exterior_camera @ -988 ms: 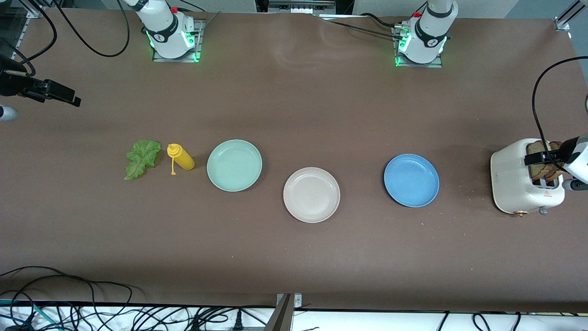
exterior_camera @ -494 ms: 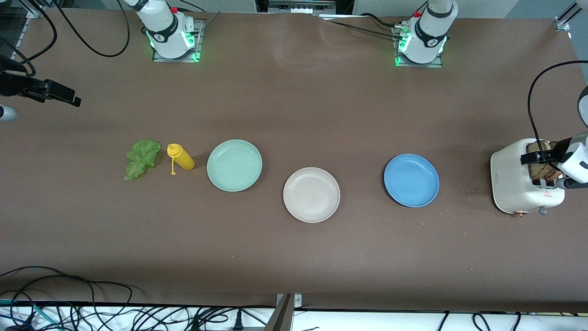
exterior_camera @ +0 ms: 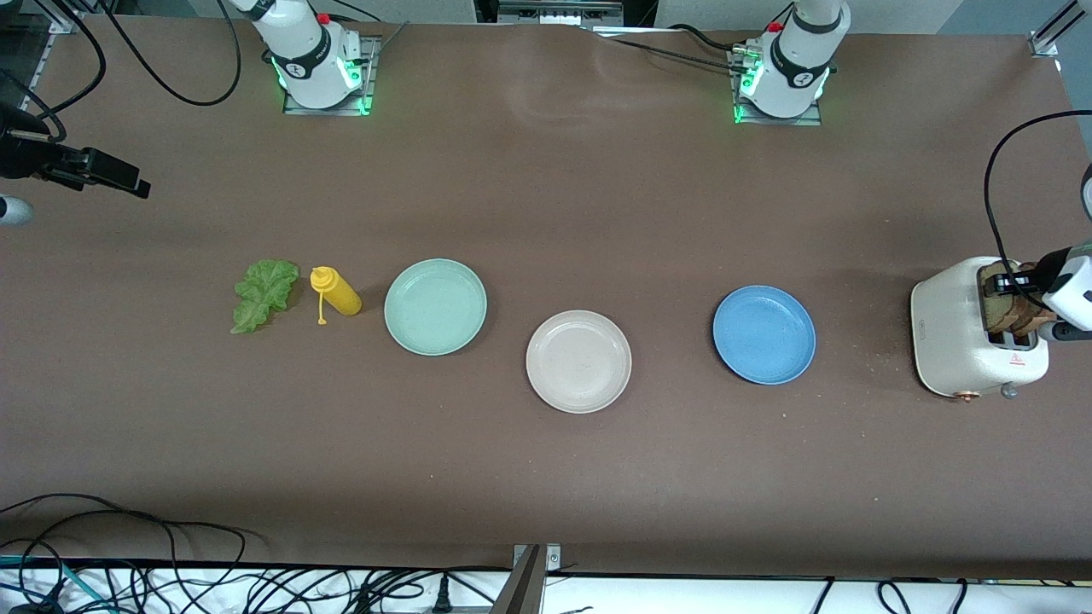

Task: Make sandwich on beige plate with both arms
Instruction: 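Lower the left gripper and grasp one bread slice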

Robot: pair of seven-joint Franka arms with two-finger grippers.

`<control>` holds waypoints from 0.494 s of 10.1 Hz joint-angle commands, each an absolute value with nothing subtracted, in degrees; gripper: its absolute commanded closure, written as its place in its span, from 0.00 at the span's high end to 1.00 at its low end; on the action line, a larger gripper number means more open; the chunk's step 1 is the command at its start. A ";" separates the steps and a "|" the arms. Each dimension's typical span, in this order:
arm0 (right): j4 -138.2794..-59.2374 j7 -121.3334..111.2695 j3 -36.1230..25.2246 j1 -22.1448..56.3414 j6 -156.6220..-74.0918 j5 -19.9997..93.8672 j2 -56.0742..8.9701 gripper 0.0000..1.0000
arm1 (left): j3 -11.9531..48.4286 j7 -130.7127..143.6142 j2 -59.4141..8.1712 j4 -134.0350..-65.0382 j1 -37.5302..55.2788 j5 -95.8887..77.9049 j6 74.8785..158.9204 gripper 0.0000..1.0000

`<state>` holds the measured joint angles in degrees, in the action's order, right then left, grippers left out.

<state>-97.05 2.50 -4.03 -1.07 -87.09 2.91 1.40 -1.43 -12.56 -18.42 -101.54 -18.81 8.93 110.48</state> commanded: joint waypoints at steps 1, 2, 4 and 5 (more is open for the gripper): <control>-96.77 2.90 -4.13 -0.97 -87.10 3.60 1.58 1.00 | -0.97 -14.06 -15.74 -103.54 -20.13 9.40 111.53 0.00; -96.77 2.90 -4.13 -0.97 -87.10 3.60 1.58 1.00 | -0.97 -14.41 -14.95 -103.54 -19.78 9.49 111.45 0.00; -96.77 2.90 -4.13 -0.97 -87.10 3.60 1.58 1.00 | -0.88 -16.26 -13.11 -102.66 -19.34 9.32 111.27 0.00; -96.77 2.90 -4.13 -0.97 -87.19 3.60 1.58 1.00 | -0.70 -16.00 -12.14 -102.48 -19.16 9.23 111.27 0.00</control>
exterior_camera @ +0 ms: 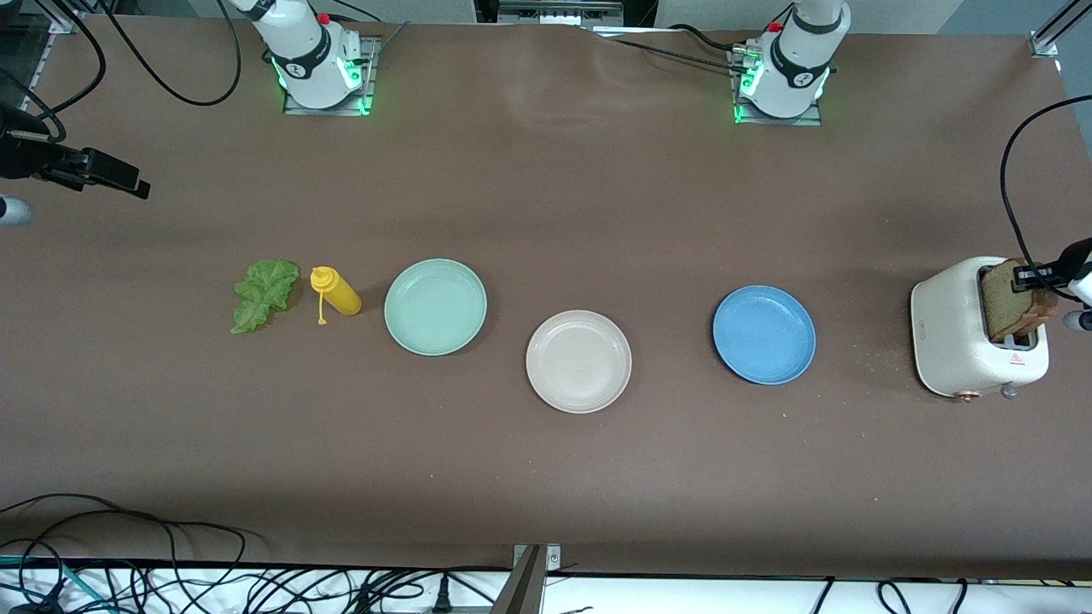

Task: Make sandwich on beige plate with both arms
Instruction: 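Lower the left gripper and grasp one bread slice, then lift the bread slice out of the toaster with the left gripper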

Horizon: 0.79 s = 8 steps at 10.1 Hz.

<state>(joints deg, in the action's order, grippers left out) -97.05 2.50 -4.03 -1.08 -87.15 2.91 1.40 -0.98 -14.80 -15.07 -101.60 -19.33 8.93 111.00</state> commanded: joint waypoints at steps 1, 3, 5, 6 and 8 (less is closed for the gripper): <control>-96.77 2.90 -4.13 -0.97 -87.19 3.60 1.58 1.00 | -0.70 -16.17 -11.35 -101.78 -18.38 7.92 111.18 0.00; -96.77 2.90 -4.13 -0.97 -87.19 3.60 1.58 1.00 | -0.62 -16.17 -9.24 -101.69 -16.63 1.01 110.40 0.00; -96.77 2.90 -4.22 -1.05 -87.10 3.52 1.58 1.00 | -0.53 -15.56 -8.79 -99.76 -14.60 -6.81 106.80 0.00; -96.77 2.90 -4.22 -0.97 -87.19 2.99 1.58 1.00 | -0.44 -15.38 -8.88 -99.76 -13.72 -13.82 106.18 0.00; -96.77 2.73 -4.13 -0.97 -87.89 2.73 1.58 1.00 | -0.35 -13.46 -10.10 -100.02 -11.35 -26.49 105.29 0.00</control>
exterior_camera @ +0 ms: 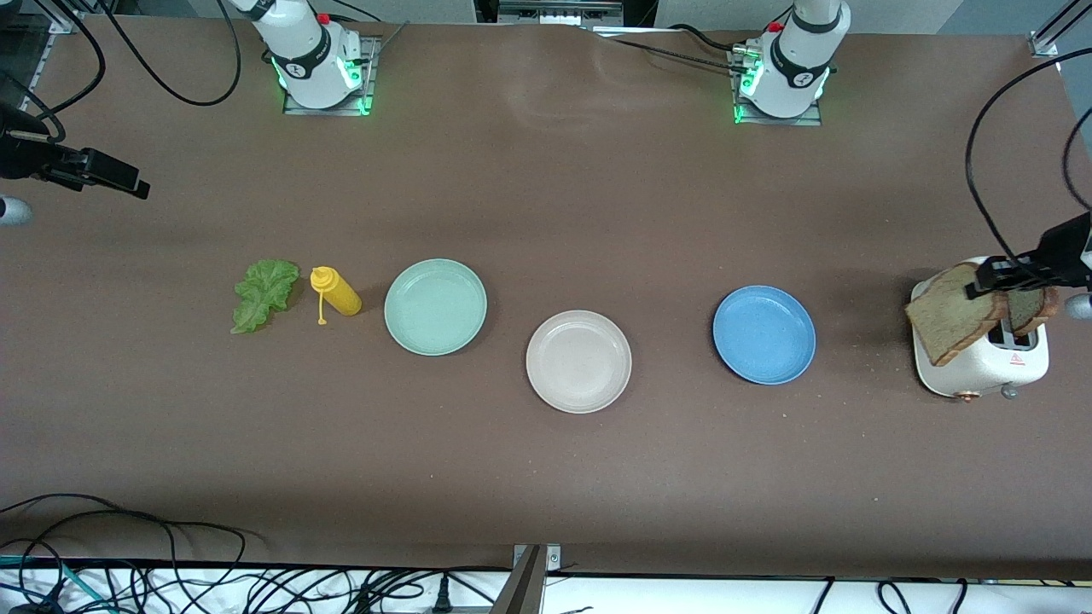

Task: Make sandwich on beige plate with both arms
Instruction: 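Lift the bread slice out of the toaster with the left gripper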

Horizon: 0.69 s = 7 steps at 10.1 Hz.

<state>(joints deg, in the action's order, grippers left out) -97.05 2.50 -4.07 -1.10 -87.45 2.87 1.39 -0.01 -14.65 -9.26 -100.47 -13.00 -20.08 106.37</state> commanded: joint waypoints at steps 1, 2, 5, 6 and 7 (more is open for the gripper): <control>-96.77 2.72 -4.13 -0.97 -87.89 2.72 1.58 1.00 | 0.26 -11.62 -11.15 -100.11 -9.95 -30.98 105.03 0.00; -96.77 2.72 -4.22 -0.97 -87.89 2.72 1.50 1.00 | 2.18 -10.47 -12.47 -100.11 -9.76 -35.29 105.03 0.00; -96.94 2.81 -4.22 -1.05 -87.72 2.81 1.49 1.00 | 2.99 -10.46 -16.24 -100.11 -5.99 -49.52 105.12 0.00; -96.94 2.81 -4.22 -1.05 -87.71 2.81 1.49 1.00 | 3.95 -11.16 -18.00 -100.02 -5.72 -54.62 105.03 0.00; -96.94 2.81 -4.31 -1.05 -87.54 2.81 1.49 1.00 | 4.39 -11.51 -19.76 -99.76 -5.45 -56.49 105.03 0.00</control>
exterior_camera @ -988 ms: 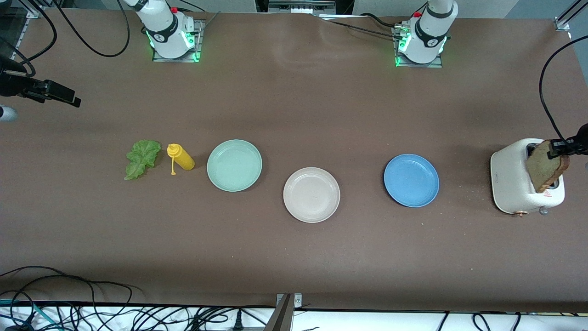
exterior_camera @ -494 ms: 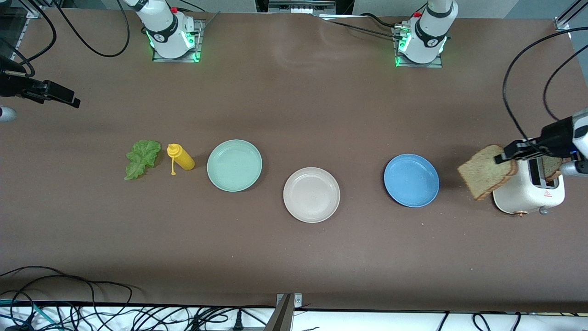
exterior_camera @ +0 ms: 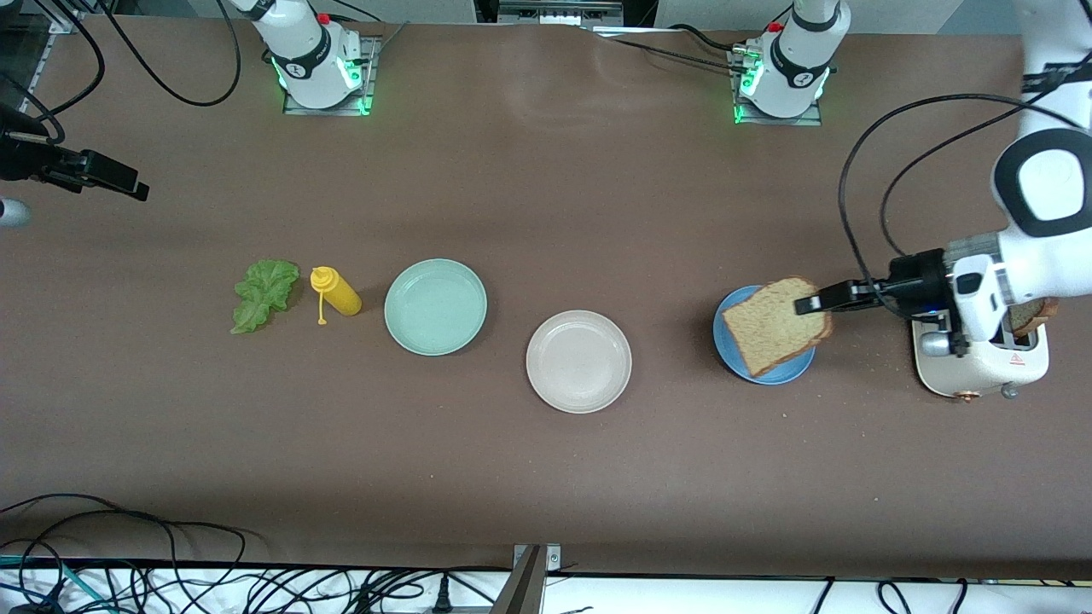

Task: Make sandwich on beige plate with both arms
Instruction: 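Carry the bread slice to the beige plate and lower it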

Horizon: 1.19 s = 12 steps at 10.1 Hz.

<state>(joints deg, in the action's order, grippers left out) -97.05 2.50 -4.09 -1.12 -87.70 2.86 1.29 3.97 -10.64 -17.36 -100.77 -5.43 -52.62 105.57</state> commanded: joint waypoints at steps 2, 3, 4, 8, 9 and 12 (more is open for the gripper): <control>-97.03 2.81 -4.66 -1.14 -87.45 2.81 1.49 1.00 | 9.38 -11.95 -25.54 -97.32 -6.06 -58.61 105.12 0.00; -97.21 2.73 -5.44 -1.23 -87.02 2.90 1.49 1.00 | 10.10 -11.87 -28.80 -95.29 -5.11 -61.58 105.38 0.00; -97.21 2.55 -5.88 -1.14 -86.84 2.99 1.49 1.00 | 10.11 -11.95 -30.74 -95.01 -3.36 -64.83 105.64 0.00; -97.21 2.55 -6.06 -1.14 -86.31 3.51 1.41 1.00 | 10.11 -13.18 -35.06 -93.16 2.01 -66.88 112.75 0.00; -97.21 2.64 -6.33 -1.14 -86.22 3.43 1.41 1.00 | 10.11 -13.27 -35.68 -93.08 2.54 -66.97 112.94 0.00; -97.21 2.64 -6.33 -1.14 -86.31 3.60 1.41 1.00 | 10.11 -13.36 -38.31 -92.99 6.57 -68.38 118.28 0.00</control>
